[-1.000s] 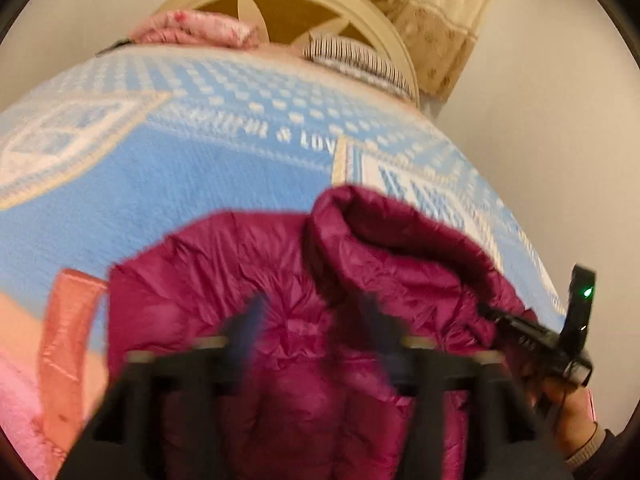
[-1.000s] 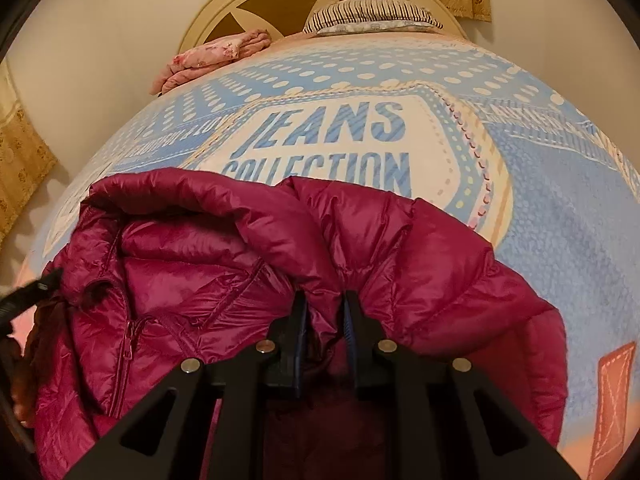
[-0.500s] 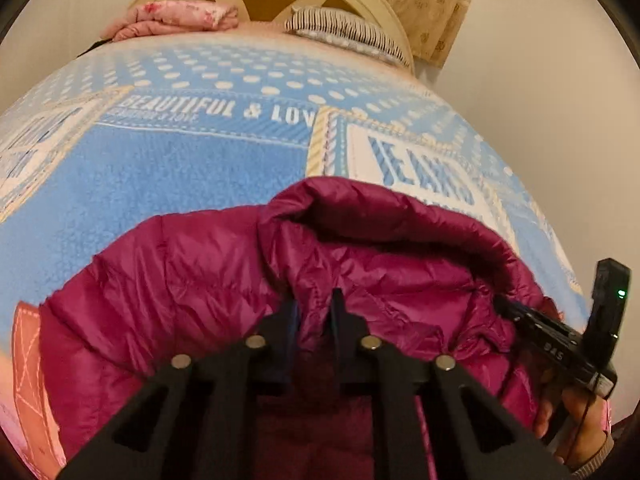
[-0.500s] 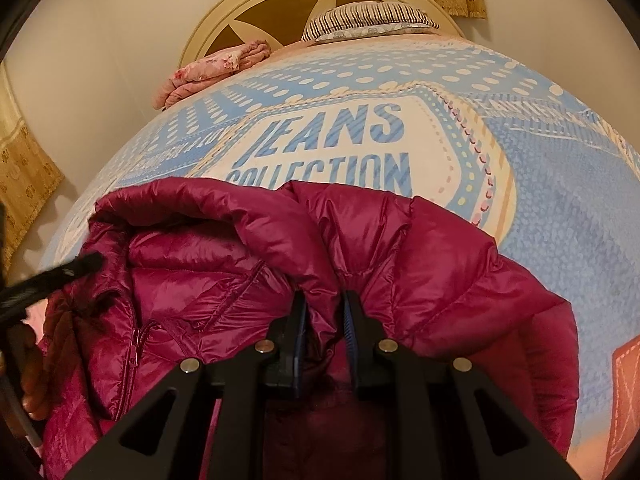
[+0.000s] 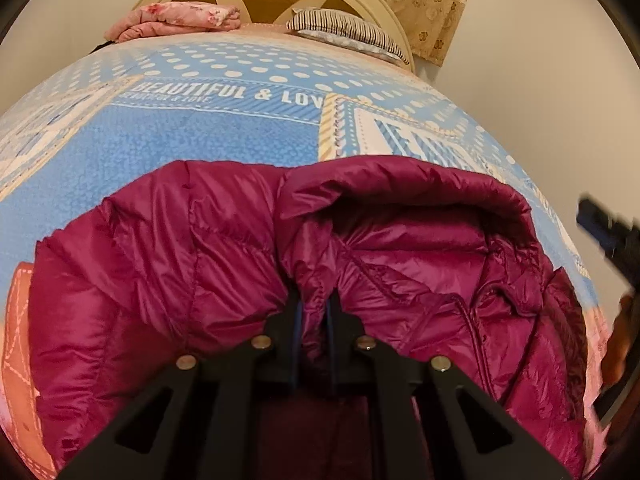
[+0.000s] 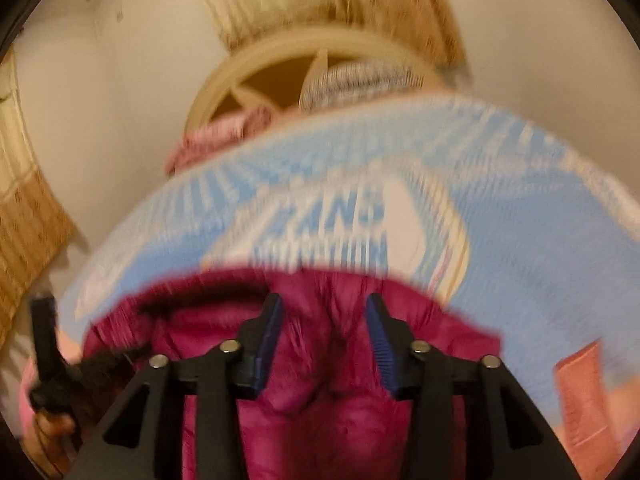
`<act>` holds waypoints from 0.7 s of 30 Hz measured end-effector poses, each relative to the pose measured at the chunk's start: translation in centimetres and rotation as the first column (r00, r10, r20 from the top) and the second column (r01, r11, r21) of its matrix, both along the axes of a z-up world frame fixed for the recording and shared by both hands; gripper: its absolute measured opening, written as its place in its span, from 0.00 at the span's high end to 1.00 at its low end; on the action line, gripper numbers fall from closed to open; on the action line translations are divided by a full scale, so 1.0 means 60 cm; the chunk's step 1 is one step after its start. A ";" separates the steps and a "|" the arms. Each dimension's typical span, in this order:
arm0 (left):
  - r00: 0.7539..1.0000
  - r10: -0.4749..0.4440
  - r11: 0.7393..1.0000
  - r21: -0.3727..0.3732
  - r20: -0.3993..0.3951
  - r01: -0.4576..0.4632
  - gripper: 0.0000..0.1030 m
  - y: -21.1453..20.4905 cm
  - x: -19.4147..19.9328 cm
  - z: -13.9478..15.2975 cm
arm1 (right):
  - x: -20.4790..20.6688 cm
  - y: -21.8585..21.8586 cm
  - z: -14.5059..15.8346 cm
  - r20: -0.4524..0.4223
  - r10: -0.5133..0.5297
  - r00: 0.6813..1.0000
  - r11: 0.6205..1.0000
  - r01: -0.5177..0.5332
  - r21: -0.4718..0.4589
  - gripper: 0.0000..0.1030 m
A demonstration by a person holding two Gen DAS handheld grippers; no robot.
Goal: Fold large clothes
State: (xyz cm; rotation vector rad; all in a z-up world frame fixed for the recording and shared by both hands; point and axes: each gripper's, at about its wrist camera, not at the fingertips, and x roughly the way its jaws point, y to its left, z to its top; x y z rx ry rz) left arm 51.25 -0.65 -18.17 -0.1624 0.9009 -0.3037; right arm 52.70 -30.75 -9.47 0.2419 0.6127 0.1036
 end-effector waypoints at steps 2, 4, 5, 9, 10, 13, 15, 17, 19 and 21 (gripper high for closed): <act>1.000 0.000 1.000 -0.008 0.002 0.000 0.89 0.001 -0.001 0.000 | 0.038 0.025 0.025 -0.044 0.019 0.999 0.999 -0.021 -0.043 0.55; 1.000 0.001 1.000 -0.016 0.003 -0.001 0.89 0.002 -0.001 -0.001 | 0.083 0.058 0.043 -0.078 0.048 0.996 0.998 -0.051 -0.043 0.55; 1.000 0.001 1.000 -0.018 0.004 -0.001 0.89 0.002 -0.001 -0.001 | 0.105 0.075 0.045 -0.115 0.065 0.991 0.997 -0.071 -0.041 0.55; 1.000 0.001 1.000 -0.030 0.006 -0.001 0.89 0.003 0.000 -0.002 | 0.159 0.130 0.015 -0.221 0.098 0.970 0.993 -0.109 -0.037 0.55; 1.000 -0.001 0.999 -0.033 0.006 0.001 0.89 0.004 0.000 -0.003 | 0.163 0.140 -0.002 -0.244 0.093 0.965 0.992 -0.110 -0.058 0.55; 1.000 -0.002 0.999 -0.041 0.006 0.002 0.89 0.005 0.001 -0.004 | 0.150 0.135 -0.053 -0.300 0.082 0.950 0.993 -0.104 -0.057 0.55; 1.000 -0.001 0.999 -0.036 0.013 0.002 0.87 0.004 -0.001 -0.002 | 0.130 0.124 -0.081 -0.308 0.088 0.947 0.992 -0.110 -0.055 0.55; 0.999 0.005 1.000 -0.003 0.036 -0.005 0.86 -0.001 -0.010 0.007 | 0.118 0.110 -0.100 -0.314 0.097 0.944 0.993 -0.113 -0.033 0.55; 0.994 -0.015 0.998 0.060 0.108 0.009 0.86 -0.014 -0.034 0.032 | 0.116 0.105 -0.115 -0.306 0.102 0.946 0.993 -0.113 -0.019 0.56; 0.981 -0.036 0.994 0.110 0.190 0.015 0.86 -0.027 -0.060 0.066 | 0.109 0.104 -0.122 -0.283 0.103 0.954 0.993 -0.113 -0.019 0.56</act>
